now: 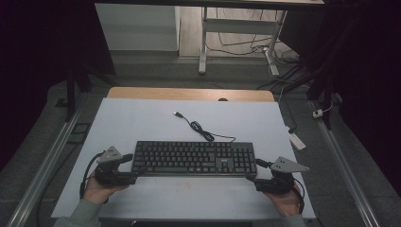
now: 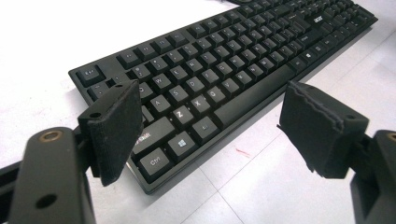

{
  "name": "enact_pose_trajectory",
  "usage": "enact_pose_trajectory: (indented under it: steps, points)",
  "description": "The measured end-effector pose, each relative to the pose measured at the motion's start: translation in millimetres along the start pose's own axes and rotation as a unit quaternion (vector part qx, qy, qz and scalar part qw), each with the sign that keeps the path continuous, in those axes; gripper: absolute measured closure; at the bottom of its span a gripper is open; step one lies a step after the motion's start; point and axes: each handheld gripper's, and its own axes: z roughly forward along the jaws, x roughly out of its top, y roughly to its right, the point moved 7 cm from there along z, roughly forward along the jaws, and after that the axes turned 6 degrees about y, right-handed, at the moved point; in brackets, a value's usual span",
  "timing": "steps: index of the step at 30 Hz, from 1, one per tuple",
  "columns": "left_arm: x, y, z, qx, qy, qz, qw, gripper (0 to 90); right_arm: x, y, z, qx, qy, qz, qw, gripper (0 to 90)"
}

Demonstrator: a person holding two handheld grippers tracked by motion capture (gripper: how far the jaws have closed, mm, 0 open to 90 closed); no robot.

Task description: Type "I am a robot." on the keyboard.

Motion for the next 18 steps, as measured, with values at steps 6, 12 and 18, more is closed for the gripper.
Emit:
enact_pose_trajectory:
  steps: [6,12,18]
  points:
    - [1.2,2.0,-1.8,0.001,0.002,0.008,1.0000,21.5,0.7,-1.7,1.1,0.001,-0.004,-0.004,1.0000,30.6]
    - [0.5,3.7,0.6,-0.003,0.000,0.013,0.9999,21.5,1.5,-5.3,2.5,-0.001,-0.011,-0.010,0.9999,30.6]
    - [-0.8,3.3,1.5,-0.002,-0.002,0.014,0.9999,21.6,2.4,-8.1,6.4,0.003,-0.015,-0.008,0.9998,30.9]
